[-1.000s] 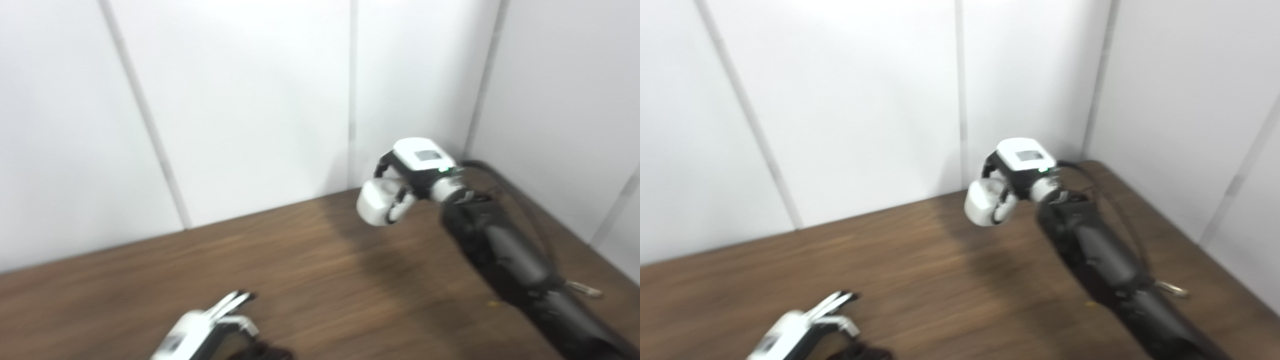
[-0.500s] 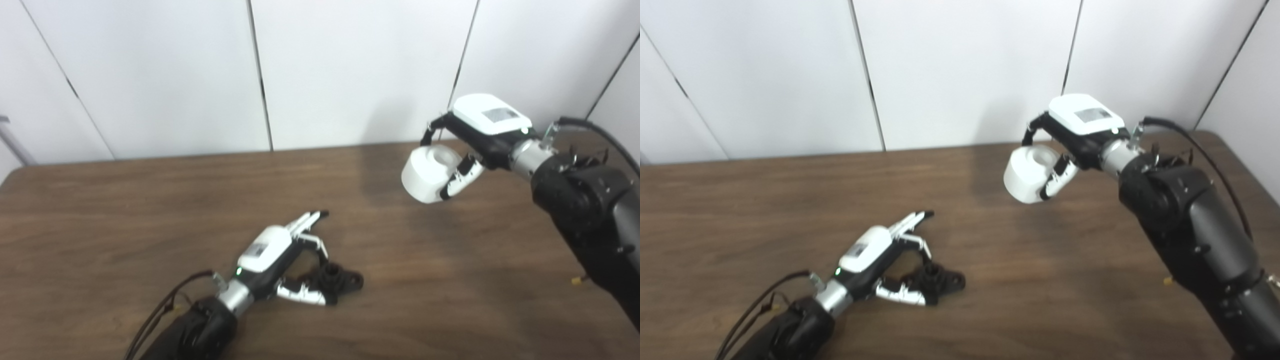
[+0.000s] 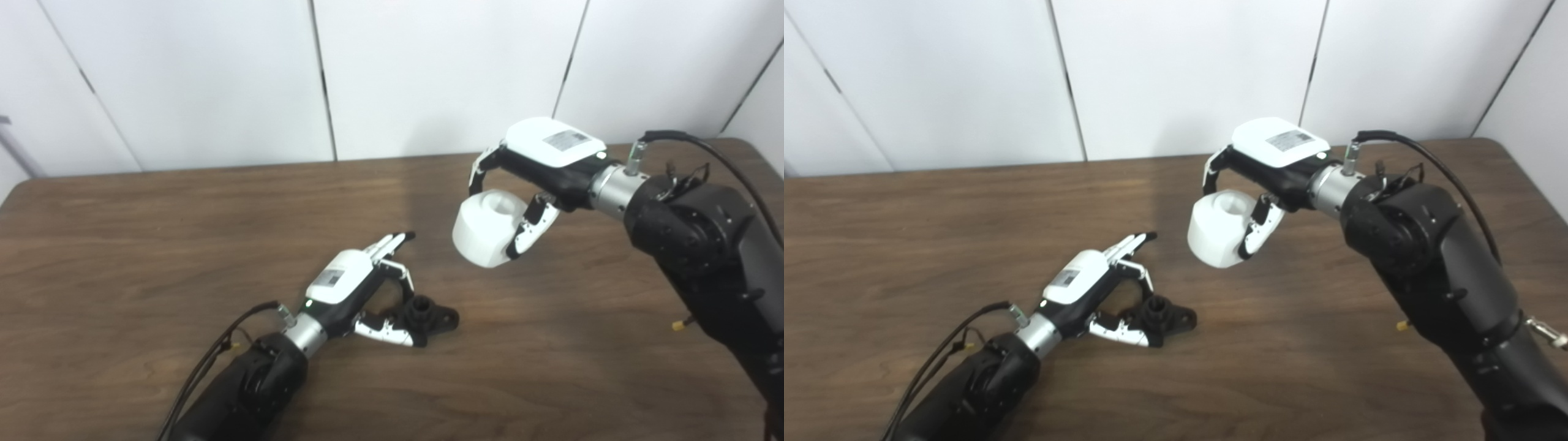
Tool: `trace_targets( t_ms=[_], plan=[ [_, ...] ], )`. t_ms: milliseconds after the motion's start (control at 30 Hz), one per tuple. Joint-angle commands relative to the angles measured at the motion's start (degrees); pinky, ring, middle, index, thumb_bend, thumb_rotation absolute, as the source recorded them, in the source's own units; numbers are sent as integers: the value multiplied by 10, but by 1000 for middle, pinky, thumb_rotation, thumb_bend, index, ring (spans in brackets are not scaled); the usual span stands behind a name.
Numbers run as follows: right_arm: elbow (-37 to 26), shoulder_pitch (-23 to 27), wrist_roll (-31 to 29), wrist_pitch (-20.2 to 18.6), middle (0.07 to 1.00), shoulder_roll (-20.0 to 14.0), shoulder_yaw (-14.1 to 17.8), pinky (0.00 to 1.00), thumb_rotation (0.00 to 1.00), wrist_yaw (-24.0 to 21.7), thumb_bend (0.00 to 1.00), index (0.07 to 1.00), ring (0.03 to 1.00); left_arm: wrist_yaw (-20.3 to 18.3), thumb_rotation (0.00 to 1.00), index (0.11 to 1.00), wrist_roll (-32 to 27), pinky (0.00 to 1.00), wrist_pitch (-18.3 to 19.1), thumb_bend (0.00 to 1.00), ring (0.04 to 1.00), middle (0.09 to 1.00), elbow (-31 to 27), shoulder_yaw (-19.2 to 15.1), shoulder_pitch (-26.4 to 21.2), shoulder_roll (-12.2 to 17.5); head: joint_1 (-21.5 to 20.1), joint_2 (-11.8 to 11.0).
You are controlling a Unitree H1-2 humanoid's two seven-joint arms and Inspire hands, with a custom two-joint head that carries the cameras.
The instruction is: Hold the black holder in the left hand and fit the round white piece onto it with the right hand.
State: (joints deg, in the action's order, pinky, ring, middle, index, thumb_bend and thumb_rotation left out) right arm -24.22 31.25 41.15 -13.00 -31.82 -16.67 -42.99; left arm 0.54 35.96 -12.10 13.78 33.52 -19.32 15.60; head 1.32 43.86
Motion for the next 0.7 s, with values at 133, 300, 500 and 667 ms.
trace_targets(
  t_ms=[133,300,500,667],
  plan=[
    [-8,28,3,19,735,23,-10,721,143,8,526,479,798,-71,64,490,46,949,48,524,1000,996,40,37,22,-4,3,3],
    [-3,33,2,15,738,41,-20,749,145,0,526,480,807,-73,63,489,44,959,51,524,1000,996,38,36,22,-8,7,5],
    [11,42,-11,21,736,58,-24,788,145,1,526,479,823,-73,65,489,45,958,54,524,1000,998,37,38,21,-10,13,8],
    [14,48,-5,21,729,70,-34,794,144,0,526,479,813,-72,65,489,45,955,58,524,1000,996,36,38,20,-12,14,9]
  ],
)
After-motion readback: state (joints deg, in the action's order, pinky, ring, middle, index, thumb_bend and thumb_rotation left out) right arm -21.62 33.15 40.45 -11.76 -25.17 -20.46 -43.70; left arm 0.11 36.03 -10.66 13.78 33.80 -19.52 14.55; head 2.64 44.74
